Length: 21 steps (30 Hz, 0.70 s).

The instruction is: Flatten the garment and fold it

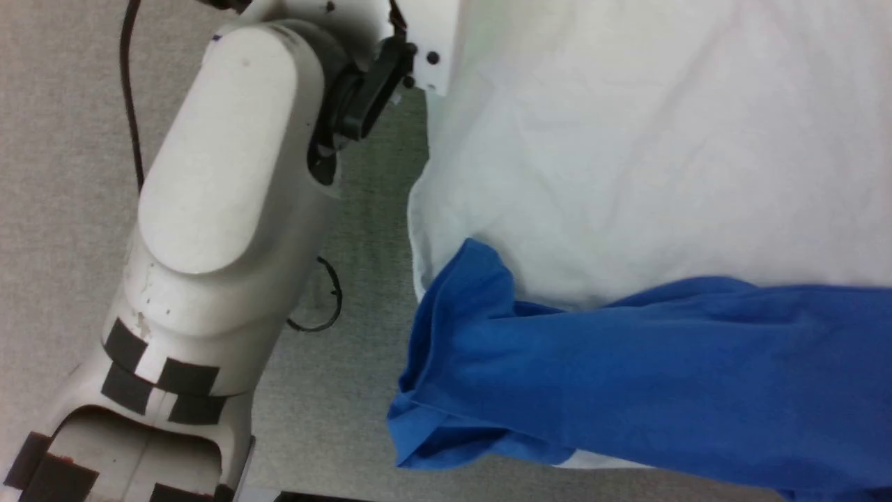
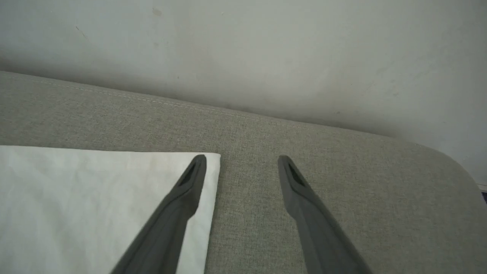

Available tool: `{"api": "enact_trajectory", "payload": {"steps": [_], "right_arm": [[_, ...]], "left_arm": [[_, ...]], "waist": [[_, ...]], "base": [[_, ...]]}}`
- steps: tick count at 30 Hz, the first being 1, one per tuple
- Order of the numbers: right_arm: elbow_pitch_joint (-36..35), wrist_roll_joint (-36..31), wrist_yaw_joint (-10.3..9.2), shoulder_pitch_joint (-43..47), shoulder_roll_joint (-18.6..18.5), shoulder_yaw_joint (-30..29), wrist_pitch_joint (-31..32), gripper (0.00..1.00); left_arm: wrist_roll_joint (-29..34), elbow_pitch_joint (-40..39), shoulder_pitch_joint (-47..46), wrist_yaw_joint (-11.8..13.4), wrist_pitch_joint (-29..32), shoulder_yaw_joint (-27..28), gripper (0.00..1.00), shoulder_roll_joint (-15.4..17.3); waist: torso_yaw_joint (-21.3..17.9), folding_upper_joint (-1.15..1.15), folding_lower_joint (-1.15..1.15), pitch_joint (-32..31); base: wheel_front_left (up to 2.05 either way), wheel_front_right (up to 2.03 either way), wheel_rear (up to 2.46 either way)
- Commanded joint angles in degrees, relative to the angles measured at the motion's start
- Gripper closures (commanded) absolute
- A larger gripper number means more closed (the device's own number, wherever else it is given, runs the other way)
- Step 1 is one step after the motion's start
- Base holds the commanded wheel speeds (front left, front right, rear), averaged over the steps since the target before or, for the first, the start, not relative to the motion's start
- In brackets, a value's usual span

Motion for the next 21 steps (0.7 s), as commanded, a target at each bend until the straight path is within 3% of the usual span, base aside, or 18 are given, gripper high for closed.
{"api": "enact_trajectory", "payload": {"steps": [1,13,14,15,16,17,21], "right_arm": [[0.29,-0.35,-0.05,-0.3,0.0,-0.19,0.13,0.0],[3.12,-3.35,-0.05,0.32,0.97,-4.99,1.15,0.0],[3.18,-3.59,-0.05,0.31,1.1,-5.39,1.23,0.36],[3.23,-3.85,-0.05,0.31,1.28,-5.75,1.33,0.55],[3.2,-4.06,-0.05,0.33,1.47,-6.01,1.43,0.85],[3.07,-4.23,-0.05,0.34,1.64,-6.15,1.42,1.0],[2.64,-4.51,-0.05,0.55,1.83,-7.02,1.14,1.0]], "left_arm": [[-0.1,-0.01,-0.71,-0.27,-0.4,-0.17,1.0,-0.31],[-1.14,0.27,-2.42,-0.05,-1.56,-1.91,1.0,-2.11],[-1.24,0.37,-2.48,0.06,-1.65,-1.89,1.0,-2.16],[-1.35,0.46,-2.56,0.17,-1.75,-1.84,1.0,-2.21],[-1.44,0.56,-2.67,0.23,-1.82,-1.8,1.0,-2.24],[-1.49,0.68,-2.8,0.26,-1.85,-1.75,1.0,-2.2],[-1.58,1.25,-3.35,0.43,-2.47,-1.29,1.0,-1.81]], "waist": [[3.03,0.0,-0.01,2.86],[6.98,0.0,-0.01,6.62],[7.04,0.0,-0.01,6.73],[7.05,0.0,-0.01,6.82],[7.02,0.0,-0.01,6.92],[6.94,0.0,-0.01,7.01],[6.41,0.0,-0.01,6.95]], "base": [[0.0,0.0,0.0],[0.0,0.0,0.0],[0.0,0.0,0.0],[0.0,0.0,0.0],[0.0,0.0,0.0],[0.0,0.0,0.0],[0.0,0.0,0.0]]}}
